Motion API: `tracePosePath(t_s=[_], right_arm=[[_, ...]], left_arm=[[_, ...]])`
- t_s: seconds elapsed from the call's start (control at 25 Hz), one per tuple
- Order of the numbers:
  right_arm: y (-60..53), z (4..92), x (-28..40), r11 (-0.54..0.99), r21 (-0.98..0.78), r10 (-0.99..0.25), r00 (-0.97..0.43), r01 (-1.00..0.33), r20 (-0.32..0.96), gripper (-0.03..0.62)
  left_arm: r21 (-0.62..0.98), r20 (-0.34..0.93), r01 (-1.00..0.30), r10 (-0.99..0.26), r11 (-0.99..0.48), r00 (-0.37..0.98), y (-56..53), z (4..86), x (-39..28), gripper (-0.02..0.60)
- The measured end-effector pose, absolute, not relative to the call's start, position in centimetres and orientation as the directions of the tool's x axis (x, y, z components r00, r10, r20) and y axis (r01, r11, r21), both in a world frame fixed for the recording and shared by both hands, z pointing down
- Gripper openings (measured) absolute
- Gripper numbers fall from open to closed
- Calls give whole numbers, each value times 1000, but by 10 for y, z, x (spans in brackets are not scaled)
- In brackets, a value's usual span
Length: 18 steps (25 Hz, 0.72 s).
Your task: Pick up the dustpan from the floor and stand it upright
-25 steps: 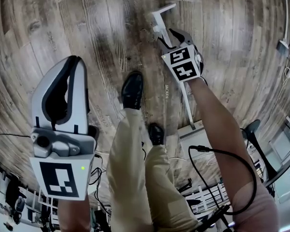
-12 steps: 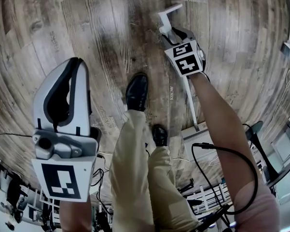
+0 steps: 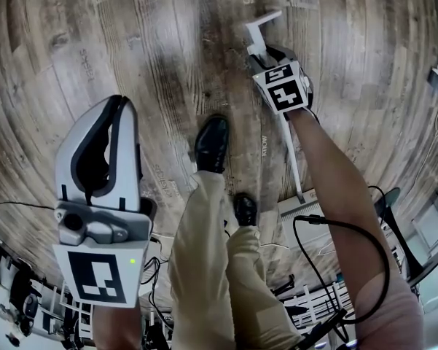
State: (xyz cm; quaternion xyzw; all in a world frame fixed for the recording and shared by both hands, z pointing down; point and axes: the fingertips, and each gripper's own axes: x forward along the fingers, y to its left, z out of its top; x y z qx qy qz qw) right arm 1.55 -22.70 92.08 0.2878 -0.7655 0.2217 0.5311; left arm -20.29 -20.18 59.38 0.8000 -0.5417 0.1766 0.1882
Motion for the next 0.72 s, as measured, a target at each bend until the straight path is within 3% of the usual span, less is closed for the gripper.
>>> tracePosePath(t_s=[0.2,0.72], right_arm=[[-223,925,19,733,-24,-209,-258,-680,943,112],[-223,825,29,707,13,-272,-255,-707,928,103]], left_arm=[[102,489,-933,-799,-345,349,-196,594,-205,23],[92,428,-934,-833,-347,351,-183,501,-189,23]])
